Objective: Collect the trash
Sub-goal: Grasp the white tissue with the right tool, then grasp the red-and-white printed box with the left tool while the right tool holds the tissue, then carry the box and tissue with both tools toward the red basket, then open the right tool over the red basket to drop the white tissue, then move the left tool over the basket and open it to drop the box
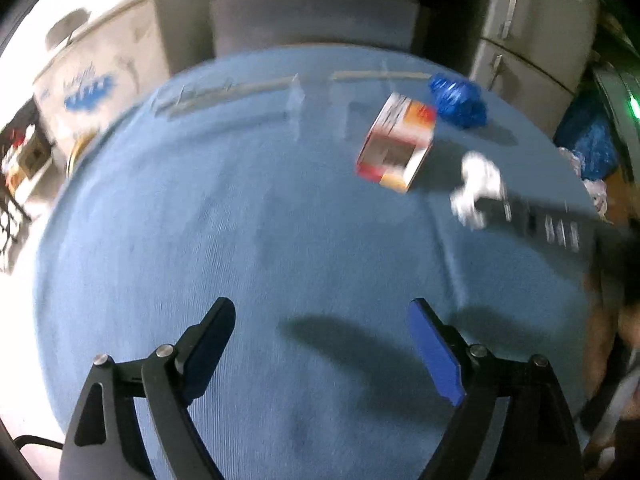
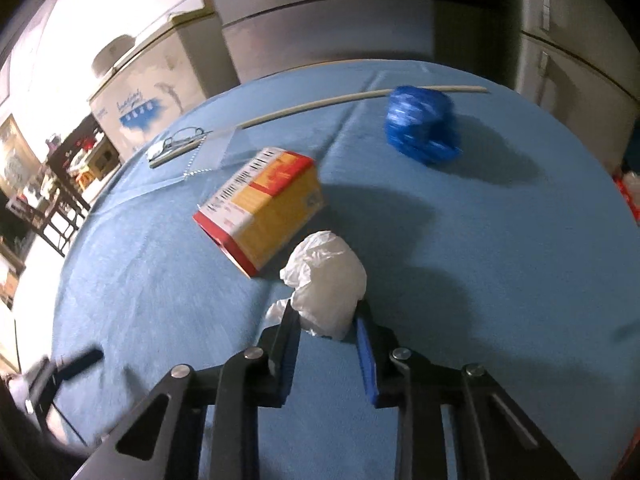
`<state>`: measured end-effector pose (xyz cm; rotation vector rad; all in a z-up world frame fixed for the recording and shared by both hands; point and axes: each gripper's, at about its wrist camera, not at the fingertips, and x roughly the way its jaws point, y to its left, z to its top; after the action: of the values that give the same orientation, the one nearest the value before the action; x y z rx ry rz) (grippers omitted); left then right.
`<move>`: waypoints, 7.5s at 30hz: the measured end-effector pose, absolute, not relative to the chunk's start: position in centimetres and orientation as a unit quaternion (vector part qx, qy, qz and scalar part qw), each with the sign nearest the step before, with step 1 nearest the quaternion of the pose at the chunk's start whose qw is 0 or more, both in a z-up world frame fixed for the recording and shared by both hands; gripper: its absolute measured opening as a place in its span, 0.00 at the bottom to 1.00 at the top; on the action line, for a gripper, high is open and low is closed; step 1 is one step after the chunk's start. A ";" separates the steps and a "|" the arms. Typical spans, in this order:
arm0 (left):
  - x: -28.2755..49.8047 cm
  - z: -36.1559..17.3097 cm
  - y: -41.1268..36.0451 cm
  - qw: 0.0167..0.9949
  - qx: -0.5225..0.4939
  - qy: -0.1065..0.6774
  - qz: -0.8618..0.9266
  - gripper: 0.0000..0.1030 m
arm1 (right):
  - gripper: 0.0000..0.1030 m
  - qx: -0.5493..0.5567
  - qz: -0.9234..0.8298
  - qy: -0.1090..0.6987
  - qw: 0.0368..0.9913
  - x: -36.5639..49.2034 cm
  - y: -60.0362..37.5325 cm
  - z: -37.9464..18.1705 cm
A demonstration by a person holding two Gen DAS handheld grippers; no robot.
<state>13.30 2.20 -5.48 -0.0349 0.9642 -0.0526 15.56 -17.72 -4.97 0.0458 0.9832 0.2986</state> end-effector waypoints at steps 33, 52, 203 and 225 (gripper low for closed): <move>15.4 -5.2 -0.1 0.884 -0.016 0.463 -0.064 0.48 | 0.27 0.111 0.124 0.449 0.878 7.6 -23.5 -2.4; 9.6 -5.6 1.4 0.883 -0.028 0.466 -0.046 0.48 | 0.27 0.127 0.130 0.436 0.882 4.6 -22.9 -1.0; 1.2 -3.5 -37.6 0.792 0.220 0.437 -0.366 0.48 | 0.67 0.358 -0.257 0.322 0.838 -16.0 -61.5 -3.4; 3.0 -3.8 -37.1 0.778 0.203 0.472 -0.363 0.66 | 0.67 0.341 -0.241 0.326 0.848 -15.2 -59.1 -1.6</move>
<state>3.04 -37.06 -3.77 0.4381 1.0198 -0.7850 -15.22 -59.14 -1.58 0.7188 0.6872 -0.5085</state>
